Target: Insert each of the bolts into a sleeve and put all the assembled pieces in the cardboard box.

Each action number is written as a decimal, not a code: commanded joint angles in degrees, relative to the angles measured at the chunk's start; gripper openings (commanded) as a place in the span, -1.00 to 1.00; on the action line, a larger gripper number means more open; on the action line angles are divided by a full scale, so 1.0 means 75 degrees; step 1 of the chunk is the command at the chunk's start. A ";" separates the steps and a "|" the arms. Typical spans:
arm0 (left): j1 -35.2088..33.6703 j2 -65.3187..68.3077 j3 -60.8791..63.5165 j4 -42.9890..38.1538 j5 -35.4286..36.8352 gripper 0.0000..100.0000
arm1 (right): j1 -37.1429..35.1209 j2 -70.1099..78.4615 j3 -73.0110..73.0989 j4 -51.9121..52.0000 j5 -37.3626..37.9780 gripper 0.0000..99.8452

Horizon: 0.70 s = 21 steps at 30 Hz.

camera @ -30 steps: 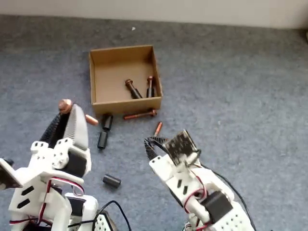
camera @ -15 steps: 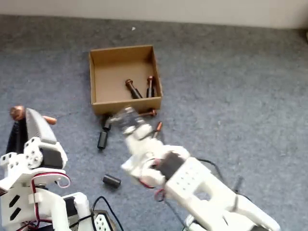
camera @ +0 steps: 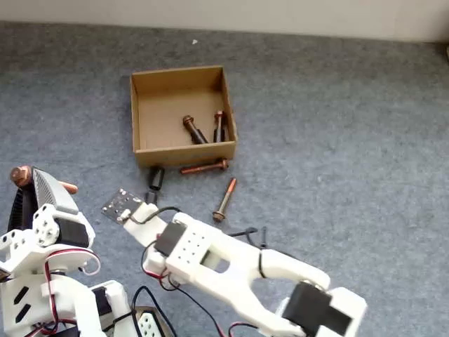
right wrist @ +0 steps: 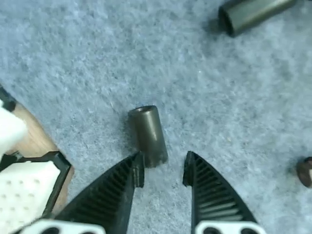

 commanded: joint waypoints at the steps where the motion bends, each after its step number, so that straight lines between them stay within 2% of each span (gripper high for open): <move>1: -0.0111 -0.0029 -0.0369 -0.0023 0.0059 -0.99 | -0.0193 0.0334 -0.0674 0.0029 -0.0023 -0.74; 11: -0.0111 -0.0041 -0.0369 -0.0023 0.0059 -0.99 | -0.0240 0.1799 -0.1213 0.0018 -0.0012 -0.75; 13: -0.0111 -0.0041 -0.0369 -0.0023 0.0059 -0.99 | -0.0229 0.1963 -0.1213 0.0018 -0.0012 -0.80; 16: -0.0111 -0.0041 -0.0369 -0.0012 0.0059 -0.99 | -0.0111 0.1987 -0.1201 0.0076 -0.0012 -1.00; 21: -0.0111 -0.0041 -0.0381 -0.0035 0.0059 -0.99 | 0.0088 0.1412 -0.1166 0.0299 -0.0023 -0.99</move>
